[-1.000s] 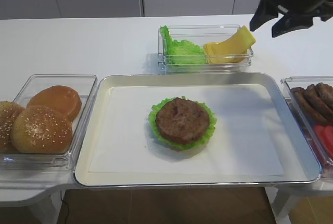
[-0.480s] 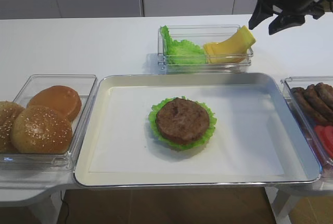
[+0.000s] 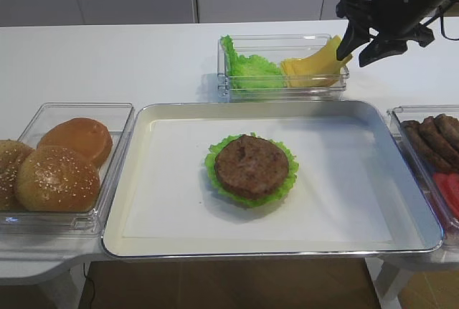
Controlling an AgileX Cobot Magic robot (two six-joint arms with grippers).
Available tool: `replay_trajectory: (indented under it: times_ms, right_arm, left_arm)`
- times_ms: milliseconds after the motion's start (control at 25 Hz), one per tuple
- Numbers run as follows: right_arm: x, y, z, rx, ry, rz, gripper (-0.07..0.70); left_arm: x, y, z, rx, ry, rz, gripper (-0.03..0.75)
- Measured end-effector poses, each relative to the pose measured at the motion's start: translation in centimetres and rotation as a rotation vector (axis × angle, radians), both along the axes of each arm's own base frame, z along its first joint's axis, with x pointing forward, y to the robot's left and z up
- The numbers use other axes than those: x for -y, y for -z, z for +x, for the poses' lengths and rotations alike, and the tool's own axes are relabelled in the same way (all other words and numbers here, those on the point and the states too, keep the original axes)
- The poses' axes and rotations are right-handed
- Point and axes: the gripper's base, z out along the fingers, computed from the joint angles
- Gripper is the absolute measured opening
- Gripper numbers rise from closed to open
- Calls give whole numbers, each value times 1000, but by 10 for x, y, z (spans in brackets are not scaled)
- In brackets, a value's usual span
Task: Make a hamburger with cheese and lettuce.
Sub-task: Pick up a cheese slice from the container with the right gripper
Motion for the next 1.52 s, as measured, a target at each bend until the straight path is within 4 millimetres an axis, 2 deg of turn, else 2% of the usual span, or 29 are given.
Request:
replay_trajectory:
  times_ms: [160,440,680,1200,1320,1520]
  right_arm:
    - [0,0,0,3,-4,2,298]
    - [0,0,0,11,-14,-3,118]
    - [-1,-1,1,17,-10,6,24]
    - [-3,-3,1,30,-19,29,13]
    - [-3,-10,0,49,-17,29,12]
    - [-2,-32,-7,109,-16,29,12]
  left_arm:
    - [0,0,0,0,0,0,370]
    - [0,0,0,0,0,0,370]
    - [0,0,0,0,0,0,370]
    - [0,0,0,0,0,0,370]
    - [0,0,0,0,0,0,370]
    - [0,0,0,0,0,0,370]
